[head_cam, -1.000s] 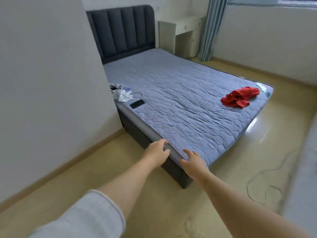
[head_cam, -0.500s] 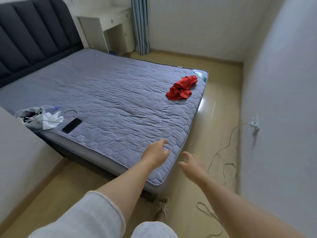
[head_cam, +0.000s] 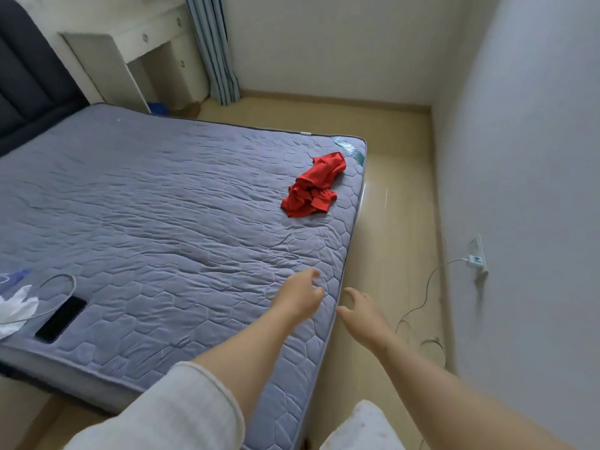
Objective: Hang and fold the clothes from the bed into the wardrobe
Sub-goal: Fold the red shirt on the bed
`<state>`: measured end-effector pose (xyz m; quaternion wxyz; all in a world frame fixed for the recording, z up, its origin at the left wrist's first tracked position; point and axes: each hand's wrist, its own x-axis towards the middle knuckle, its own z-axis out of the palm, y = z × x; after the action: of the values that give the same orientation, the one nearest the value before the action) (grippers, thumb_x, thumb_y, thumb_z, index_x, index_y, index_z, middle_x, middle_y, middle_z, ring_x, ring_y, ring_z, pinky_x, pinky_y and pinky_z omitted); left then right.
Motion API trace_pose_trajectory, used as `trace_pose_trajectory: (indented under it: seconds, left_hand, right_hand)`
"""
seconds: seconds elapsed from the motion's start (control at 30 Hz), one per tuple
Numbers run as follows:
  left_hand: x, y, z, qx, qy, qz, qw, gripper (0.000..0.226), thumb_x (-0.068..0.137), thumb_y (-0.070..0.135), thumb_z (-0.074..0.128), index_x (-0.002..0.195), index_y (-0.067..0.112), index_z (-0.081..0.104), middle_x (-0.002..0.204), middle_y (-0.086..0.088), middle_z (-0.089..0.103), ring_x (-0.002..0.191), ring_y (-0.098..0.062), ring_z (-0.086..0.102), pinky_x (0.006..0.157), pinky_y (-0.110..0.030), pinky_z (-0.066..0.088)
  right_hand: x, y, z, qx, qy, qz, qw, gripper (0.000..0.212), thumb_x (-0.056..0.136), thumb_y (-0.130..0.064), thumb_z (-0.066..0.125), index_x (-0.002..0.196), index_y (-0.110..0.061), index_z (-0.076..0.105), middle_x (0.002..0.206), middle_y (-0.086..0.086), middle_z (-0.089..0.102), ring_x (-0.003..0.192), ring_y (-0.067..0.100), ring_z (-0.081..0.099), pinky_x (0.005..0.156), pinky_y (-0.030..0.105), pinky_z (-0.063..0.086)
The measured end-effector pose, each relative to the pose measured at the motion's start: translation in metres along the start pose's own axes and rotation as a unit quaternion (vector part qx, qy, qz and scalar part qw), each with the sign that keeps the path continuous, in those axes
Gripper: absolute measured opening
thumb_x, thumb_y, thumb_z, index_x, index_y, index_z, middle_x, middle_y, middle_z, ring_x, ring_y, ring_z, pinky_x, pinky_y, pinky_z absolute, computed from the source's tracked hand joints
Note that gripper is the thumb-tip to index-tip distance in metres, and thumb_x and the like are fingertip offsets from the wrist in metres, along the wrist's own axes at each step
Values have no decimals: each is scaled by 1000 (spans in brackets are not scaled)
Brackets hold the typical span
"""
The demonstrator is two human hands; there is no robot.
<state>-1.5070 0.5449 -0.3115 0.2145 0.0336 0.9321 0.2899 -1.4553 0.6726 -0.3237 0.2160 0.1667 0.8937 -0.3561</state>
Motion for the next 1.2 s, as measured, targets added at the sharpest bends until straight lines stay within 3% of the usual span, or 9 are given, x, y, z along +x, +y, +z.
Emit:
trace_pose_trajectory:
  seconds: [0.3, 0.63, 0.87, 1.03, 1.2]
  left_hand:
    - [154, 77, -1, 15, 5, -6, 1000, 39, 92, 22, 48, 130, 14, 47, 130, -9, 54, 119, -25, 50, 94, -31, 39]
    - [299, 174, -9, -41, 22, -96, 994, 39, 93, 22, 47, 131, 15, 46, 128, -5, 54, 115, -20, 51, 90, -25, 37]
    - [371, 168, -21, -88, 29, -170, 981, 37, 91, 21, 50, 128, 15, 49, 122, -6, 57, 113, -21, 52, 90, -25, 38]
    - [443, 150, -37, -152, 60, -203, 966, 38, 91, 21, 52, 128, 16, 51, 122, -5, 59, 113, -21, 53, 89, -25, 39]
    - [505, 128, -56, -190, 54, -267, 943, 38, 90, 20, 53, 128, 17, 51, 122, -6, 57, 113, -21, 53, 90, -25, 39]
  right_hand:
    - [148, 12, -94, 3, -4, 4, 1000, 53, 92, -28, 42, 143, -22, 31, 147, 5, 34, 133, 26, 35, 107, 34, 31]
    - [307, 22, -219, 1, -53, 1, 999, 50, 91, -26, 42, 140, -22, 35, 144, 6, 38, 129, 27, 39, 104, 36, 35]
    - [394, -1, -246, -40, -107, -9, 993, 52, 91, -26, 42, 142, -21, 33, 145, 7, 37, 130, 28, 38, 105, 35, 35]
    - [472, -40, -256, -55, -127, -32, 990, 53, 89, -22, 45, 141, -18, 37, 140, 11, 42, 116, 33, 52, 98, 43, 44]
    - [545, -83, -256, -108, -178, -39, 977, 53, 89, -24, 45, 141, -19, 37, 133, 14, 48, 112, 35, 54, 95, 44, 45]
